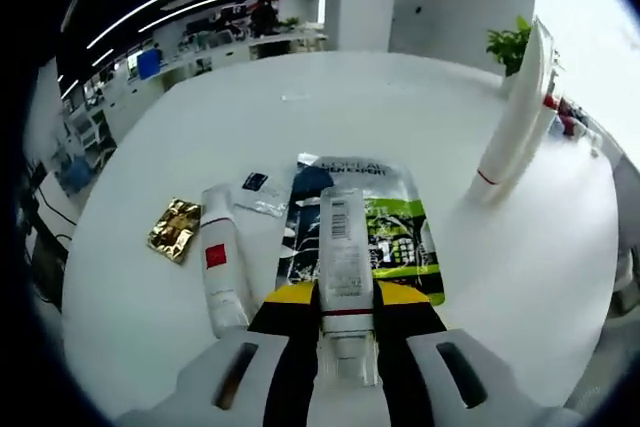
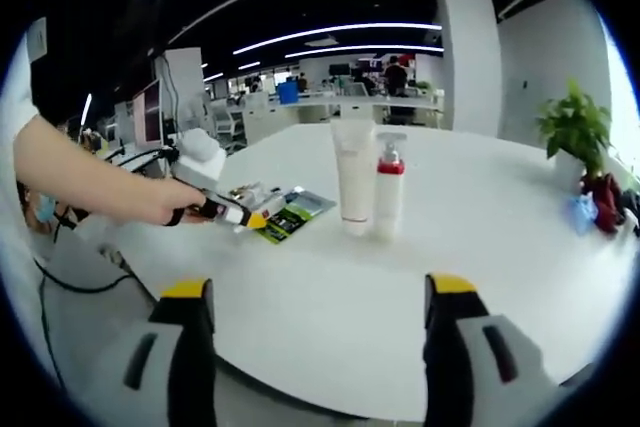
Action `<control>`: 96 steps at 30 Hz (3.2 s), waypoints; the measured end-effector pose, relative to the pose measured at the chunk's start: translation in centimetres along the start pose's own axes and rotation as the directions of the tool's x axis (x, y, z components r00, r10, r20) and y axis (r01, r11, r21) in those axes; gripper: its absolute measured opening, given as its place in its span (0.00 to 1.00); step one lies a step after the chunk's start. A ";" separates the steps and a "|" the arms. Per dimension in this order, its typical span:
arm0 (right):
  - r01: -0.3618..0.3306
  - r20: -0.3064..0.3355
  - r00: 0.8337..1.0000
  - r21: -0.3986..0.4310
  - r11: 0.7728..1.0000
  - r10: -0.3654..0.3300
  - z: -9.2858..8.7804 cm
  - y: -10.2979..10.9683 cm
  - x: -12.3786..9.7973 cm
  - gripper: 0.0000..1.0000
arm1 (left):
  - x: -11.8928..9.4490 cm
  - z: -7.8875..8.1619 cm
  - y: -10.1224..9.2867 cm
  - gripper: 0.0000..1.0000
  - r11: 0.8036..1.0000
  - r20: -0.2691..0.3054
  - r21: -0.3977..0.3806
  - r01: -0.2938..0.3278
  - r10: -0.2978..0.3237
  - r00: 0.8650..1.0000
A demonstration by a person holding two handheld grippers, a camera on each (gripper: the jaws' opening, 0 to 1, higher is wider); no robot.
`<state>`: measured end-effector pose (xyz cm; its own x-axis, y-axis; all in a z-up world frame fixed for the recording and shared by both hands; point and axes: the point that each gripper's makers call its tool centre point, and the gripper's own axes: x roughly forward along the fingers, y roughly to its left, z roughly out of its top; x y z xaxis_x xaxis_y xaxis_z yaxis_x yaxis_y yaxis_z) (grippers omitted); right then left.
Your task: Arrange the skincare products in the storage area until every visible bottle or jar stands upright without overlapping.
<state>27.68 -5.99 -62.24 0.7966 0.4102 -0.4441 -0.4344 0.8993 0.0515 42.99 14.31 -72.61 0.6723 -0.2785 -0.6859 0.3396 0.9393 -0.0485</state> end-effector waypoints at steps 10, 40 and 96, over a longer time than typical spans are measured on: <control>-0.076 -0.013 0.997 -0.008 0.997 0.076 0.0 1.2 0.1 0.85 | -2.4 0.9 -2.2 0.17 0.989 0.029 0.112 0.092 -0.096 0.995; -0.481 -0.121 0.875 -0.335 0.810 0.469 2.6 5.0 1.4 0.56 | -11.6 -0.9 -13.6 0.17 0.673 -0.167 0.532 0.514 -0.512 0.842; -0.777 -0.294 0.628 -0.285 0.561 0.721 -0.7 8.1 0.9 0.19 | -16.7 1.9 -16.8 0.32 0.484 -0.176 0.490 0.725 -0.760 0.626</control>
<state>24.60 1.58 -62.81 0.0634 0.8610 -0.5046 -0.9826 0.1423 0.1193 27.33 2.83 -59.00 0.0470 -0.8529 -0.5199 0.9741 0.1545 -0.1654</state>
